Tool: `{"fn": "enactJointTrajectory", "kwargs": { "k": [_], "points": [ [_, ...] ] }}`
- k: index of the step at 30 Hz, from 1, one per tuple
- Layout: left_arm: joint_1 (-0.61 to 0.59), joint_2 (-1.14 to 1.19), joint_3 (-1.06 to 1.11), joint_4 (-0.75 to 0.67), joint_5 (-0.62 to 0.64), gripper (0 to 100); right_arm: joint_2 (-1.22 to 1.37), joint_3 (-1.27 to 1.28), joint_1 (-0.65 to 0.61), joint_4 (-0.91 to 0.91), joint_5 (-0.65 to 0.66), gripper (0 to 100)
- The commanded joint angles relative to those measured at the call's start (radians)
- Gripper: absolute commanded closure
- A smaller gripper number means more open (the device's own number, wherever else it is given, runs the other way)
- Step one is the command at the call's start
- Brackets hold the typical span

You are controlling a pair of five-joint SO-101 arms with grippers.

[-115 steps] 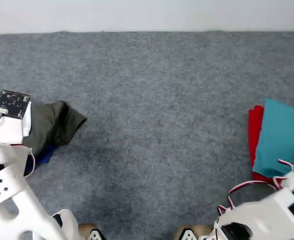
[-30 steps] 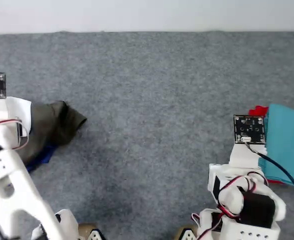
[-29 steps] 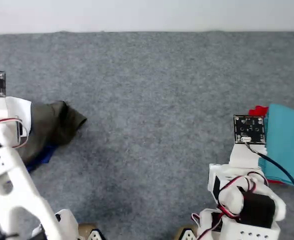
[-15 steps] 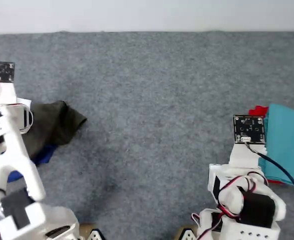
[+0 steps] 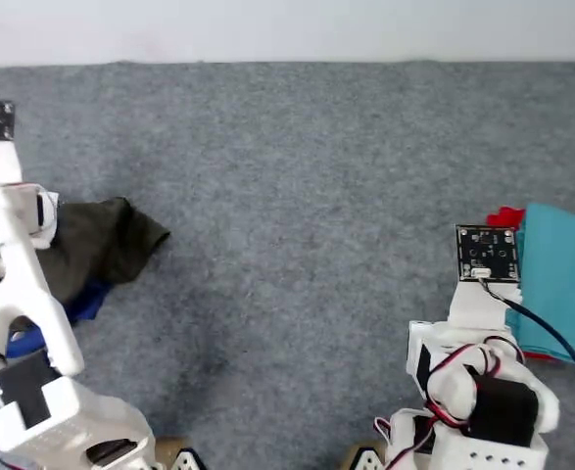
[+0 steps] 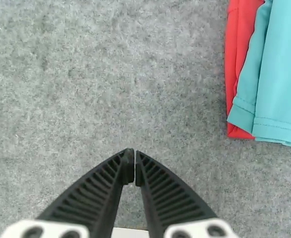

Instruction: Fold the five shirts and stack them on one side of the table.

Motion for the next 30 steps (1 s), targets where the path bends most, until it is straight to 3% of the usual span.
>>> {"fn": "enactJointTrajectory", "kwargs": {
  "k": [1,8,16,23,26,30],
  "points": [
    [0.009,-0.008,-0.193,0.117,0.031,99,-0.008,-0.002,-0.004,-0.019,0.009,99.0],
    [0.072,-0.006,-0.541,0.267,0.129,99,-0.005,-0.002,-0.004,-0.019,0.009,99.0],
    [0.287,-0.006,-0.857,0.358,0.169,99,-0.008,-0.002,-0.004,-0.019,0.009,99.0],
    [0.502,-0.002,-0.961,0.377,0.163,99,-0.008,-0.002,-0.004,-0.019,0.009,99.0],
    [0.5,0.009,-0.949,0.433,0.161,98,-0.008,-0.002,-0.002,-0.019,0.009,99.0],
    [0.4,0.051,-0.88,0.517,0.16,98,-0.008,-0.002,-0.002,-0.019,0.008,99.0]
  ]
}}
